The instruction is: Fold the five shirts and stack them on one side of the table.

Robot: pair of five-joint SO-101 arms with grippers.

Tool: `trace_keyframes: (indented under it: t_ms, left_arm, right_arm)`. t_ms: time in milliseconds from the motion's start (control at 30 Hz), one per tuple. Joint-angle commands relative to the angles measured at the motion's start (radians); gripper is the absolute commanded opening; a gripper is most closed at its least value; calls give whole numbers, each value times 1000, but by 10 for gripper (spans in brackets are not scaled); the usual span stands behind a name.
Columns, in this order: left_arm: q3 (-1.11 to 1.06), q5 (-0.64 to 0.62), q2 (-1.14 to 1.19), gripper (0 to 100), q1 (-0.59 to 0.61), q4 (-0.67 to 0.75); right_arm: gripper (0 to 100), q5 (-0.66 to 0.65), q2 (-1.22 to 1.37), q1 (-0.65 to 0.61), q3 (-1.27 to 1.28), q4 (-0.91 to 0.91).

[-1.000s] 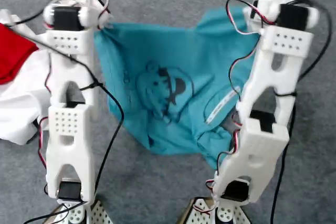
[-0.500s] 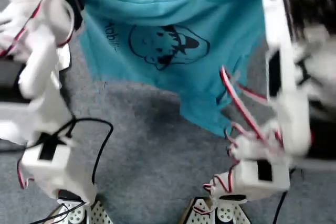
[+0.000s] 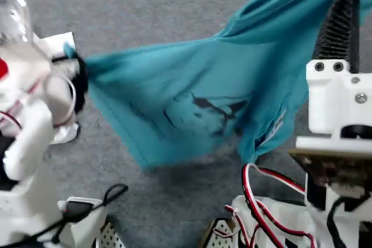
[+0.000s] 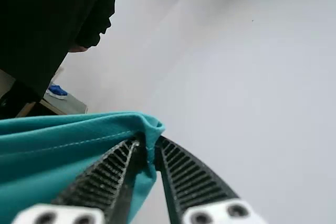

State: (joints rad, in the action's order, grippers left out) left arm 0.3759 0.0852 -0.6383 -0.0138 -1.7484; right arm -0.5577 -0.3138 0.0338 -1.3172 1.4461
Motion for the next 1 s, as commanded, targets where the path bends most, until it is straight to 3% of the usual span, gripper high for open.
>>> trace_keyframes:
  t_ms: [0,300,767,967]
  left_arm:
    - [-241,-38,-134,19,-8,21]
    - [-377,-187,-430,19,43,77]
    - [-529,-186,-544,19,43,109]
    - [-526,-186,-536,19,44,193]
  right_arm:
    - [4,-31,-16,-33,42,-48]
    - [4,-275,-21,-180,45,-97]
    - [4,-321,-24,-186,19,-175]
    - [4,-327,-30,-182,18,34]
